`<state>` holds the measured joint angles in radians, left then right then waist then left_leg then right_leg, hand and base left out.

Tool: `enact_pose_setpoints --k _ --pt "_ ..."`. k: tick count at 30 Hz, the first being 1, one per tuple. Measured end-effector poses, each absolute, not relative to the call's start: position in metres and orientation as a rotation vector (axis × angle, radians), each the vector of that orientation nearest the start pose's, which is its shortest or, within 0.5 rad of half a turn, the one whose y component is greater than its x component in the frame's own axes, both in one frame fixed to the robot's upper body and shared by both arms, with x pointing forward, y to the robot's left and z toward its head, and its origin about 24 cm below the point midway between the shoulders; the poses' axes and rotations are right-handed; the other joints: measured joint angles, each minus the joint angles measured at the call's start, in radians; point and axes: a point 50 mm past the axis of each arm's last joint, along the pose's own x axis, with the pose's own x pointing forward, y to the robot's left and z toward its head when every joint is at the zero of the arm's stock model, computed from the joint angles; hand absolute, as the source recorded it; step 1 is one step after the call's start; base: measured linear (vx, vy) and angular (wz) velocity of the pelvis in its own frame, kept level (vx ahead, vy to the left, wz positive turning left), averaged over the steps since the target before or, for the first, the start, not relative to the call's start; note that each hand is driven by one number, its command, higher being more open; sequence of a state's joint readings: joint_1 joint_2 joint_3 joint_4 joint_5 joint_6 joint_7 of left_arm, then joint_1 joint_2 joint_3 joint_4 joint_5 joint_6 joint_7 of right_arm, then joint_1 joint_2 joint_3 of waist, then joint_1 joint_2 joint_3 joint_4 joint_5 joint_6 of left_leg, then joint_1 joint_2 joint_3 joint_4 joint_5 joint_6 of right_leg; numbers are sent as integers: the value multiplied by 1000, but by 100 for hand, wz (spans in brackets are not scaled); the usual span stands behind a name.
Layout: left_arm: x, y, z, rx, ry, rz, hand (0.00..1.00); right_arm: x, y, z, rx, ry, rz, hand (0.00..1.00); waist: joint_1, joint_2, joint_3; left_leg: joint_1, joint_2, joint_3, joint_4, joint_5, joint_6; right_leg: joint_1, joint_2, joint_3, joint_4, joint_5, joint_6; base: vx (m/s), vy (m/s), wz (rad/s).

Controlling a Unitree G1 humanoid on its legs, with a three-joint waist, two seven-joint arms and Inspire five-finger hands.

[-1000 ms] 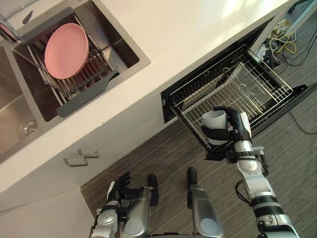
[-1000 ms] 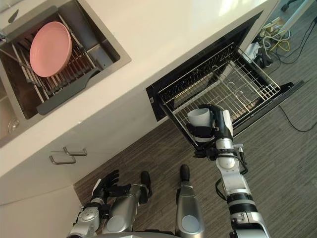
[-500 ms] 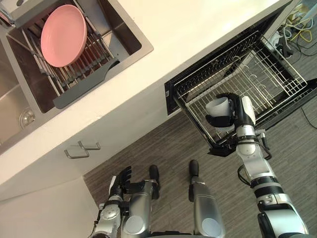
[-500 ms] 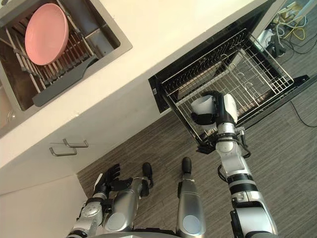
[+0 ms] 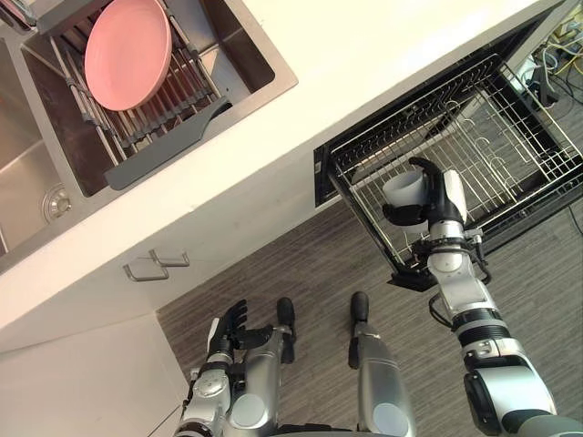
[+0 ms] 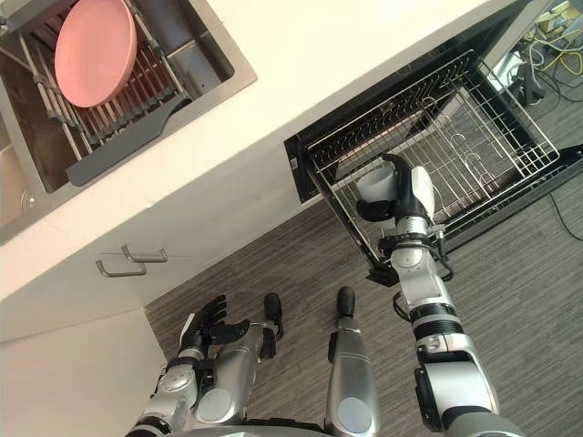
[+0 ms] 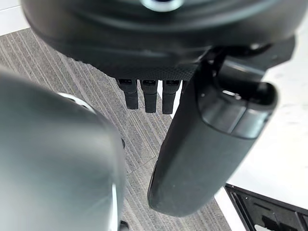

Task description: Walk over to the sink, pick up the cup, carry it to the dishwasher, place the cup inside the dishwasher, then close the dishwasher door

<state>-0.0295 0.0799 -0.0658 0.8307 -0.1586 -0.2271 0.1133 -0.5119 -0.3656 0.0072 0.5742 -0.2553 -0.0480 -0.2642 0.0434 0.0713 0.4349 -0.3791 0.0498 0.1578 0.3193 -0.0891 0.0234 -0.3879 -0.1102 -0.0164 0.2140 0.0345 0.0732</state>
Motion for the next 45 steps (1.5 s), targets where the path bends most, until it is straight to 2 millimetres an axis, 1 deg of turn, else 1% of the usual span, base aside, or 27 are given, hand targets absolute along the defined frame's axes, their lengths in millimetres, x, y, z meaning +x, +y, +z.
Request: enact_pose_setpoints --k 4,10,15,21,25,29,30,33,37,41,45 --pt "196 171 -105 -9 573 150 90 345 -222 86 -590 -61 -270 90 2 0 0 1 1 -6 -1 3 -3 0 1 -5 6 -3 -4 -4 -15 4" --pt "199 167 -103 -17 562 147 90 342 -220 80 -575 -53 -276 90 8 0 0 6 4 -6 3 4 -4 5 4 -5 11 -3 -5 0 0 0" --pt "199 167 -103 -16 563 147 90 334 -221 70 -576 -31 -277 90 9 0 0 23 5 -7 7 3 -5 25 5 -4 10 -3 -5 0 0 0" --pt "198 168 -104 -12 572 148 90 329 -223 62 -597 -1 -281 90 11 0 0 22 9 -4 7 2 -7 26 9 -1 5 1 -6 -24 -1 -2" --pt "198 169 -104 -9 573 149 90 327 -223 61 -553 11 -316 90 13 0 0 24 15 -1 9 2 -7 27 15 2 3 3 -8 8 -12 -4" --pt "197 169 -105 -6 584 148 90 311 -219 67 -518 -56 -346 90 13 -2 -1 46 24 -1 9 -3 -14 54 24 1 -11 5 -11 24 -11 -2" --pt "197 169 -106 4 585 143 90 305 -217 70 -504 -82 -357 90 12 -5 -2 58 25 -1 5 -4 -15 65 25 1 -18 5 -11 0 0 0" --pt "196 169 -106 12 591 139 90 295 -215 70 -493 -106 -375 90 8 -11 -6 72 26 0 -4 -6 -18 80 26 1 -27 5 -11 0 0 0" --pt "193 172 -109 36 610 136 90 280 -210 60 -464 -92 -375 90 -2 -31 -16 97 25 -1 -23 -7 -19 108 27 -3 -48 5 -11 32 3 0" --pt "188 177 -113 52 641 141 90 261 -206 48 -431 -65 -365 90 -11 -52 -32 141 22 0 -49 -7 -20 153 27 -6 -79 5 -11 73 8 1" --pt "176 182 -122 80 704 139 90 244 -204 31 -356 -11 -343 90 -29 -69 -86 175 16 -9 -75 -8 -22 196 24 -22 -113 5 -9 91 13 8"
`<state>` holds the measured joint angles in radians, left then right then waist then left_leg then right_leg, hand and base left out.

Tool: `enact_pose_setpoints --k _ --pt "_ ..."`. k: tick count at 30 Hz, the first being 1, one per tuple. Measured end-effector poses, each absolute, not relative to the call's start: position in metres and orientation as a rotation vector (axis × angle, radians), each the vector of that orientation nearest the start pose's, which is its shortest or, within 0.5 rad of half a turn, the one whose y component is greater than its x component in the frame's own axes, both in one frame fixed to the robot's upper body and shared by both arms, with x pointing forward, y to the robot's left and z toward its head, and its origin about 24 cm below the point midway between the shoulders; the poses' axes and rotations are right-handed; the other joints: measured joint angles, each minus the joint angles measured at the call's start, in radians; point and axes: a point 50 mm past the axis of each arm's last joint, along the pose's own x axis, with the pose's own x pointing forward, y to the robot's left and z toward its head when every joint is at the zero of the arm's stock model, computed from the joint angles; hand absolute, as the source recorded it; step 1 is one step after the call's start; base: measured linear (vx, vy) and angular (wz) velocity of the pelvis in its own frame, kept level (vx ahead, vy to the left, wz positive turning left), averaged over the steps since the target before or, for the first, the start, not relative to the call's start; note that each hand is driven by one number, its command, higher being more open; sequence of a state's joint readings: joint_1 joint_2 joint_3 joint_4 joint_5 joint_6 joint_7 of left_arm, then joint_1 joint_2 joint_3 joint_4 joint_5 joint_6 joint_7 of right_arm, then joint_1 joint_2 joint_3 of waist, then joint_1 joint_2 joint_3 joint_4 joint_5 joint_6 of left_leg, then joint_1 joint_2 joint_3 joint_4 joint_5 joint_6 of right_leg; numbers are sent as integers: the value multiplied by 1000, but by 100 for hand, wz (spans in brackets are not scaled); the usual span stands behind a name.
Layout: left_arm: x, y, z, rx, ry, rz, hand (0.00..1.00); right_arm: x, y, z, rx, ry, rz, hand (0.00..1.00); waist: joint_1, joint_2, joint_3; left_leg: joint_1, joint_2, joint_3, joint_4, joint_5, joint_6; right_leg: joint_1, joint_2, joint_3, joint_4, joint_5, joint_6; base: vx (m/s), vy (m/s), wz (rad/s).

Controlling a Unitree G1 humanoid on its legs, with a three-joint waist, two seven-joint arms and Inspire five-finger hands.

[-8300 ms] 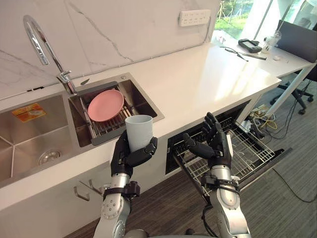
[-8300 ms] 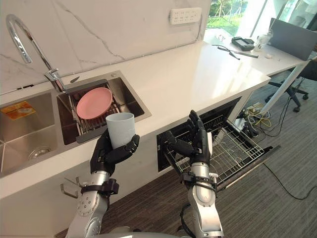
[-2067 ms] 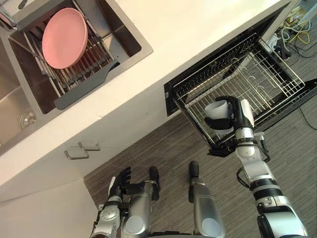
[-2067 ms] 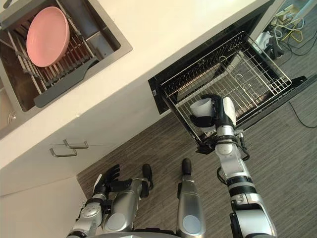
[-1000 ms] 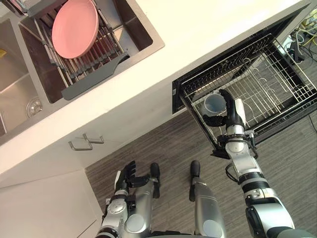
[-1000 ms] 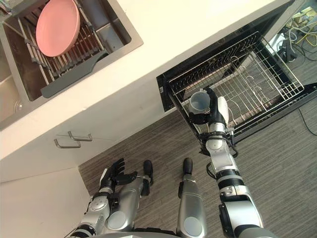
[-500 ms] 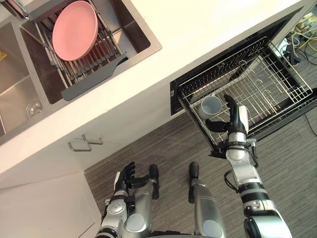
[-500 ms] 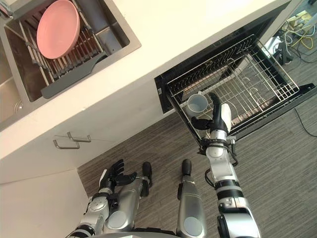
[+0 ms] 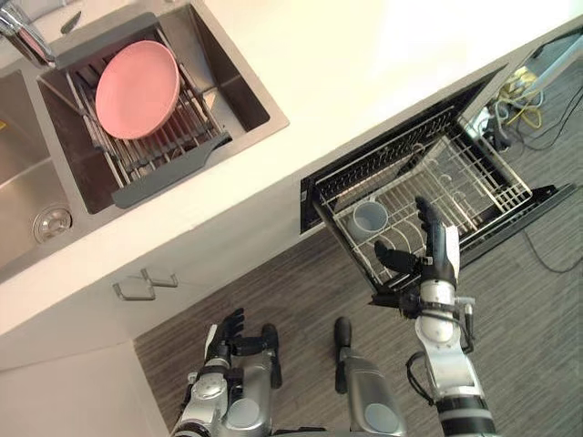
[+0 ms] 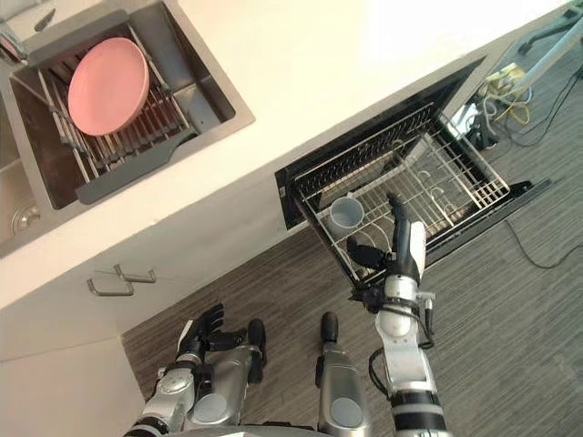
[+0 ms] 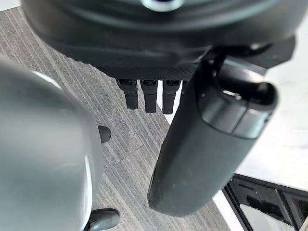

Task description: Walk over to the sink, pick up the cup, carry it to the dishwasher, place the cup inside the dishwasher, then close the dishwasher door

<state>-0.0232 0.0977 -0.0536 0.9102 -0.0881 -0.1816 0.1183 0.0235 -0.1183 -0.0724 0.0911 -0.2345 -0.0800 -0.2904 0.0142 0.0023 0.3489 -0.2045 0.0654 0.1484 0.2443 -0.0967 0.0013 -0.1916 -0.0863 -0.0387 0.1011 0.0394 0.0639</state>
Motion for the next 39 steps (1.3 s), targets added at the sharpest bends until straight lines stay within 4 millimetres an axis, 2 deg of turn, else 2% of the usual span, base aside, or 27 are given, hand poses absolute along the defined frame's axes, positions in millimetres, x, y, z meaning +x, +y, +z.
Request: enact_pose_setpoints --k 4,9,14,22,25,31,36,39 --pt "160 184 -130 82 756 142 90 220 -200 20 -272 30 -325 90 -3 -4 -67 43 -6 -4 -33 0 -4 49 -3 -13 -37 0 1 57 15 5" --pt "142 188 -138 85 819 157 90 203 -193 15 -209 44 -313 90 -8 -5 -125 92 -13 -7 -79 11 -7 93 -4 -20 -69 1 2 34 8 3" --pt "133 189 -142 103 854 154 90 194 -184 16 -164 35 -311 90 -10 -7 -154 125 -15 -15 -113 21 -10 125 -2 -30 -90 1 2 27 -7 5" --pt "127 190 -146 133 887 141 90 192 -182 24 -115 0 -318 90 -9 -13 -192 151 -20 -31 -130 21 -11 165 -2 -48 -120 1 2 21 2 6" --pt "127 188 -146 149 884 131 90 193 -180 38 -116 -62 -320 90 -10 -13 -193 149 -17 -41 -121 17 -14 170 -4 -53 -113 -6 1 -3 -9 10" --pt "128 188 -145 154 877 128 90 194 -173 77 -177 -265 -311 90 -2 -13 -193 143 -15 -85 -87 -5 -18 171 -7 -94 -42 -59 -2 -22 -21 21" --pt "128 188 -145 155 879 128 90 195 -174 85 -194 -311 -309 90 -3 -13 -201 119 -13 -103 -65 -18 -21 150 -9 -108 -6 -89 -2 13 -14 10" --pt "131 188 -144 149 861 131 90 203 -173 95 -201 -362 -296 90 -2 -5 -194 43 7 -127 78 -69 -45 141 -2 -144 32 -115 -9 39 1 27"
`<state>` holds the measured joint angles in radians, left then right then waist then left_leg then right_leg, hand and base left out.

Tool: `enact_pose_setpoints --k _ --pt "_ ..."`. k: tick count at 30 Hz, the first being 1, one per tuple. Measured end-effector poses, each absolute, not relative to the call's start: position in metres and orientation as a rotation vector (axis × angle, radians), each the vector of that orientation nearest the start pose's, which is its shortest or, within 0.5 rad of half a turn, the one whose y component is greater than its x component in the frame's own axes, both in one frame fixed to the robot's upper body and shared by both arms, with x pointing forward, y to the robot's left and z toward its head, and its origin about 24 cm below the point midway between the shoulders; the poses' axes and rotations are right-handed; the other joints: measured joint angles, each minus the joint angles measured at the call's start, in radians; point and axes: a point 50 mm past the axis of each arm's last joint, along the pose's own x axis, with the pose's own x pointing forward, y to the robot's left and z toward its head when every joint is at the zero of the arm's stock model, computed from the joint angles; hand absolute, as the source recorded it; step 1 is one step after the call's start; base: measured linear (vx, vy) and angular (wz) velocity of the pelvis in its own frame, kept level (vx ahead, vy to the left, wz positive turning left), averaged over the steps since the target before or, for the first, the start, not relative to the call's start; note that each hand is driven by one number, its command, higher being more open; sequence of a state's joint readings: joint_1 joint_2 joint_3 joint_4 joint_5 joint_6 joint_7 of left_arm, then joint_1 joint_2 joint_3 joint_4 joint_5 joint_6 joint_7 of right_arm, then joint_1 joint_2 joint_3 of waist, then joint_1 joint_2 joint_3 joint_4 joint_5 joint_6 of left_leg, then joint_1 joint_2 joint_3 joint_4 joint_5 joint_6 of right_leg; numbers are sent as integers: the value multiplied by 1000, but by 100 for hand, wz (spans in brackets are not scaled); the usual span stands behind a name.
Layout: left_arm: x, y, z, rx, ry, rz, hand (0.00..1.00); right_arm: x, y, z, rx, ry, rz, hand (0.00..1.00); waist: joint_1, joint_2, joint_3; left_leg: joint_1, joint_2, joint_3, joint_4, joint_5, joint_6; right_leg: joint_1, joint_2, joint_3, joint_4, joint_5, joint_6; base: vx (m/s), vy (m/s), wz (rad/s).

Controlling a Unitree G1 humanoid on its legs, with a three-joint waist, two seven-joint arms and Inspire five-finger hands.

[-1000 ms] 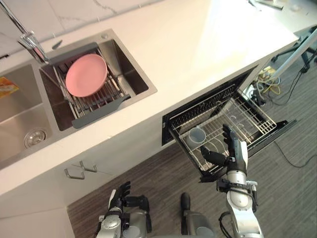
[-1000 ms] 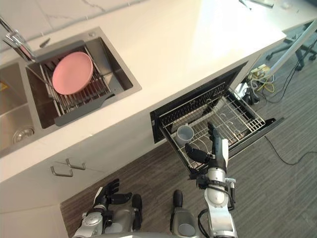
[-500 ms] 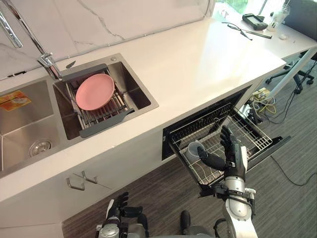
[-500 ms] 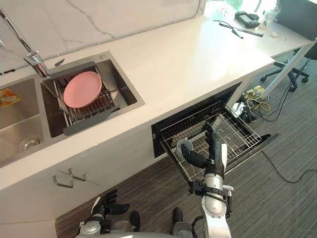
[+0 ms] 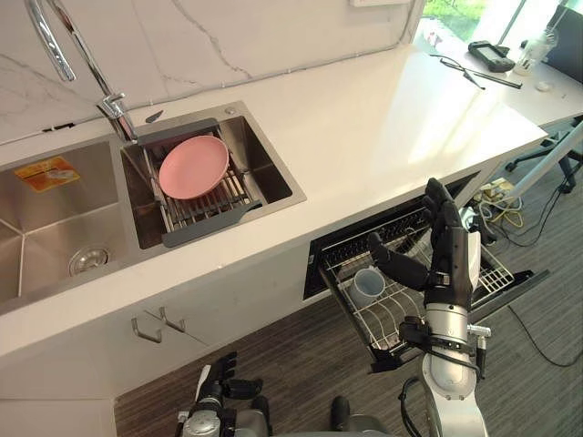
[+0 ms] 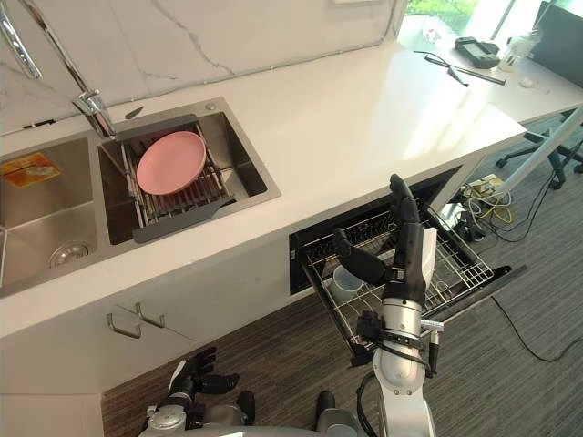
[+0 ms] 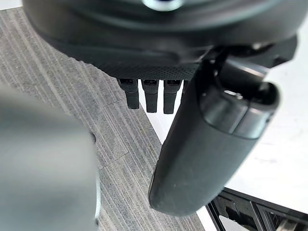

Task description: Walk over to the sink, pick up the cup, carry it to the dishwasher, place the cup inside the dishwasher, then close the dishwasher door

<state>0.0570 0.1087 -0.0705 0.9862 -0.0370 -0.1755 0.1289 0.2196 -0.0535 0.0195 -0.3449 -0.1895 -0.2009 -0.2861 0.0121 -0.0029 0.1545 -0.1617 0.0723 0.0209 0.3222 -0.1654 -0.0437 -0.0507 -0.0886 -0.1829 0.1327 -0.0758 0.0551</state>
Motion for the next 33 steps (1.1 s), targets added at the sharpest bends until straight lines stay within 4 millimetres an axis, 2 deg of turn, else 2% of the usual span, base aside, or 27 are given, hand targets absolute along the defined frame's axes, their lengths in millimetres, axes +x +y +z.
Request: enact_pose_setpoints --k 1,3,7,8,9,10,13,14,15,16,17,19,21,23,24,25,26,27,28,29,30,31,32,33 --pt "133 188 -143 148 857 134 90 207 -171 99 -201 -384 -285 90 1 0 1 -21 4 2 36 -4 -6 0 0 -9 4 -3 -2 19 8 34" --pt "139 186 -141 136 838 138 90 221 -165 119 -219 -486 -235 90 10 11 22 -62 24 69 140 -9 -15 40 0 -43 -2 -8 -2 6 -3 41" --pt "142 185 -139 113 822 154 90 228 -170 136 -251 -568 -250 90 22 11 29 -62 35 194 86 -12 -10 110 -20 -170 -54 -17 3 -32 30 99" --pt "140 186 -140 93 828 176 90 230 -173 140 -261 -583 -257 90 33 17 29 -61 40 236 48 -21 13 106 -24 -193 -48 -32 7 -22 75 62" --pt "140 188 -140 66 828 206 90 232 -174 140 -260 -584 -263 90 47 9 33 -52 23 235 28 -13 35 100 -38 -202 -32 -49 28 28 117 44" --pt "141 190 -139 52 822 223 90 234 -174 139 -258 -577 -265 90 60 3 35 -47 4 236 19 -17 41 97 -55 -205 -11 -61 40 93 162 33" --pt "139 191 -140 41 832 236 90 235 -173 137 -267 -562 -257 90 52 -9 35 -24 -73 210 40 -63 89 75 -155 -227 160 -145 86 179 218 39" --pt "138 193 -141 46 837 238 90 236 -173 136 -277 -557 -256 90 48 -14 35 -10 -102 206 43 -78 110 27 -207 -192 309 -176 72 190 161 33" --pt "137 194 -141 50 840 241 90 237 -173 134 -282 -551 -257 90 45 -15 35 -1 -113 200 41 -82 117 -3 -226 -170 385 -176 69 306 205 51" --pt "135 195 -142 66 847 230 90 239 -174 129 -298 -522 -258 90 26 -25 36 34 -142 169 35 -89 141 -61 -256 -87 558 -155 39 268 135 54" --pt "134 197 -142 74 851 227 90 240 -174 126 -301 -506 -257 90 18 -30 35 48 -148 156 32 -93 147 -80 -252 -45 613 -159 42 367 92 77" --pt "130 200 -143 82 861 231 90 244 -175 118 -325 -463 -245 90 0 -36 31 110 -151 98 1 -96 152 -131 -190 41 699 -210 32 332 -11 70" --pt "129 199 -143 80 862 231 90 246 -174 117 -335 -457 -234 90 -3 -36 31 141 -144 70 -16 -95 149 -178 -146 58 670 -237 8 288 -48 48" --pt "128 199 -143 80 864 231 90 248 -175 116 -345 -451 -223 90 -2 -35 32 166 -132 58 -11 -99 126 -230 -95 85 586 -246 4 264 -77 28" --pt "126 202 -143 86 869 233 90 248 -175 117 -349 -452 -220 90 -2 -42 28 175 -127 57 15 -117 92 -242 -63 87 444 -188 2 207 -71 15" --pt "125 204 -144 90 871 234 90 248 -175 116 -350 -451 -219 90 -2 -56 19 175 -135 60 32 -130 73 -242 -62 88 364 -97 -13 274 -93 19" --pt "124 199 -145 88 885 223 90 248 -178 116 -373 -444 -219 90 -8 -35 10 184 -119 55 63 -150 52 -224 -49 88 364 -75 1 348 -93 -1" --pt "120 193 -147 79 891 210 90 246 -181 114 -393 -434 -217 90 -6 -13 -3 181 -88 58 86 -149 45 -184 -26 83 305 -70 -7 354 -84 -5" --pt "118 192 -148 75 894 206 90 245 -182 113 -399 -430 -218 90 -7 -4 -9 176 -79 57 87 -153 37 -168 -19 77 284 -66 -10 319 -59 -8" --pt "117 191 -148 85 895 192 90 242 -187 111 -403 -418 -236 90 -10 -5 -14 180 -73 57 39 -163 31 -152 -16 72 258 -63 -11 187 -46 5" --pt "117 191 -148 87 897 195 90 241 -193 112 -406 -414 -264 90 -11 -2 -16 182 -66 55 -68 -139 20 -150 -13 69 245 -63 -10 144 -42 5" --pt "117 191 -148 83 899 197 90 241 -197 111 -409 -408 -281 90 -8 -2 -16 189 -64 68 -89 -106 60 -150 -12 69 240 -63 -9 120 -19 6" --pt "116 191 -149 81 912 184 90 240 -201 108 -410 -386 -298 90 -7 -5 -19 201 -70 65 -110 -73 51 -127 -14 72 205 -48 -3 135 26 16" --pt "114 190 -150 70 938 162 90 239 -202 108 -411 -384 -301 90 -15 -1 -22 206 -71 59 -108 -71 52 -94 -13 67 157 -38 7 147 47 19"
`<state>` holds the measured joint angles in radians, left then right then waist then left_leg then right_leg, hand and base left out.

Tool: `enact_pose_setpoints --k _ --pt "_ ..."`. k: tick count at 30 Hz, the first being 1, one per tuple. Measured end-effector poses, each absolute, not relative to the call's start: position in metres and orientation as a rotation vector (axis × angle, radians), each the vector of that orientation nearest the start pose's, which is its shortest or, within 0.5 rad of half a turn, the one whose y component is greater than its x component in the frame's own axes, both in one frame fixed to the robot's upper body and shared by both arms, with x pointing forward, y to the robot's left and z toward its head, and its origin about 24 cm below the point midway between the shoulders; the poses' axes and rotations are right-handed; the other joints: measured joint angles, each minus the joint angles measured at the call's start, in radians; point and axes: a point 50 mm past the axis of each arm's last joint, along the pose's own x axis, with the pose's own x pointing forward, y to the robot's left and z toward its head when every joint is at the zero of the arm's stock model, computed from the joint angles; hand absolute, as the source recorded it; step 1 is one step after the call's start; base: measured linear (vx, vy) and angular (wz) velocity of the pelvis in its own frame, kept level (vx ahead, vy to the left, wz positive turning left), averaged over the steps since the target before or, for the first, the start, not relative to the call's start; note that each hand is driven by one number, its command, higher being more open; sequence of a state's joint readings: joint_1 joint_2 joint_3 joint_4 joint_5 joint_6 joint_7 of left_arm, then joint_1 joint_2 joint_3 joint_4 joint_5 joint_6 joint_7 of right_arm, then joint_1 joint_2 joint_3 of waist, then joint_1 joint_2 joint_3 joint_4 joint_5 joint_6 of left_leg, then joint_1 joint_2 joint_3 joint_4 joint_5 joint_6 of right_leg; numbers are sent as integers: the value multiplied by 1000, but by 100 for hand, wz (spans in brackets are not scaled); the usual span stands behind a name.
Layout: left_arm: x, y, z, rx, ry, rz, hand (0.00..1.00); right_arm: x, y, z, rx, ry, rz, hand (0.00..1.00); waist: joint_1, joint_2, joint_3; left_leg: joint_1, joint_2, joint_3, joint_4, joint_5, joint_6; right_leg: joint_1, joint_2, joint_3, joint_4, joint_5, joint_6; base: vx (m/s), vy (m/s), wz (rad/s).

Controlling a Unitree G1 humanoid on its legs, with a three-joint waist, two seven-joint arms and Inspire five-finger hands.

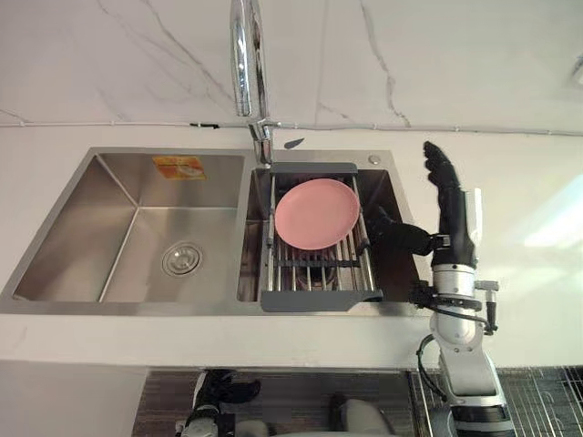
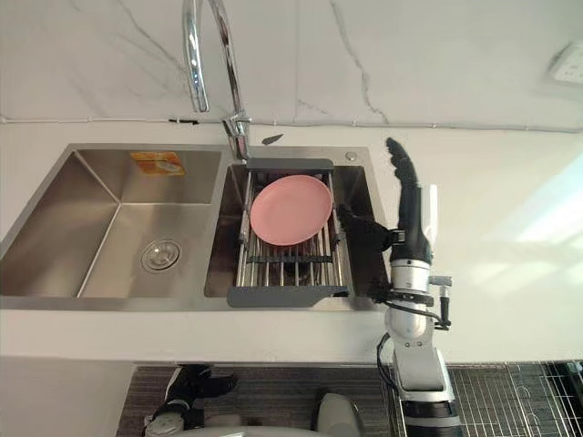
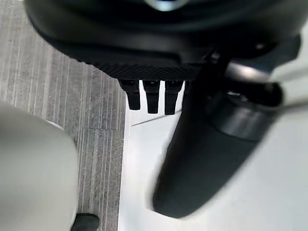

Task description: Walk over to the sink, pick up the cup, carry it to the dishwasher, place the cup inside the dishwasher, then close the dishwasher door

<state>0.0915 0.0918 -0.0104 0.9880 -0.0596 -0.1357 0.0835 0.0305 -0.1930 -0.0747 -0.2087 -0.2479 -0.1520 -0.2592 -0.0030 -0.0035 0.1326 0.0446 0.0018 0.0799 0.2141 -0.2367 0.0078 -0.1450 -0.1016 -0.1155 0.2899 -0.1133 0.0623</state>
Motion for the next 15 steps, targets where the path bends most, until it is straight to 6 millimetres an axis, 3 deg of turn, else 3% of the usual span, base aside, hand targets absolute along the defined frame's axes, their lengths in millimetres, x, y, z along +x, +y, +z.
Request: enact_pose_setpoints --k 4,5,6,7,10,12,15 --pt "114 190 -153 51 995 114 90 238 -199 110 -410 -390 -282 90 -13 0 -1 -23 -13 -4 78 1 -1 72 -6 -10 -103 48 4 76 71 16" --pt "115 191 -153 48 1006 77 90 238 -199 110 -405 -394 -283 90 -14 -15 3 -75 -19 -10 156 -26 -1 81 -33 -4 -113 55 7 -23 99 18" --pt "116 188 -153 63 1006 51 90 238 -198 110 -396 -396 -284 90 -14 -8 -1 -65 -7 -12 42 -54 9 79 -32 -5 -116 57 15 -40 97 8" --pt "117 186 -153 79 1004 33 90 239 -196 105 -378 -375 -285 90 -11 -10 -11 -19 -9 19 -74 91 18 81 -30 9 -126 66 19 -40 60 0" --pt "117 188 -152 102 984 32 90 237 -192 102 -377 -364 -260 90 -12 -20 -19 -24 -19 17 -82 103 17 83 -34 35 -154 83 20 -62 40 -3" --pt "117 188 -151 125 962 53 90 237 -191 101 -369 -361 -247 90 -12 -17 -20 -27 -17 18 -80 101 18 93 -30 38 -183 103 40 -121 -9 -9" --pt "115 188 -150 138 943 89 90 236 -193 101 -378 -358 -248 90 -16 -10 -23 -32 -4 18 -80 103 10 99 -14 39 -211 124 34 -100 -46 -6"
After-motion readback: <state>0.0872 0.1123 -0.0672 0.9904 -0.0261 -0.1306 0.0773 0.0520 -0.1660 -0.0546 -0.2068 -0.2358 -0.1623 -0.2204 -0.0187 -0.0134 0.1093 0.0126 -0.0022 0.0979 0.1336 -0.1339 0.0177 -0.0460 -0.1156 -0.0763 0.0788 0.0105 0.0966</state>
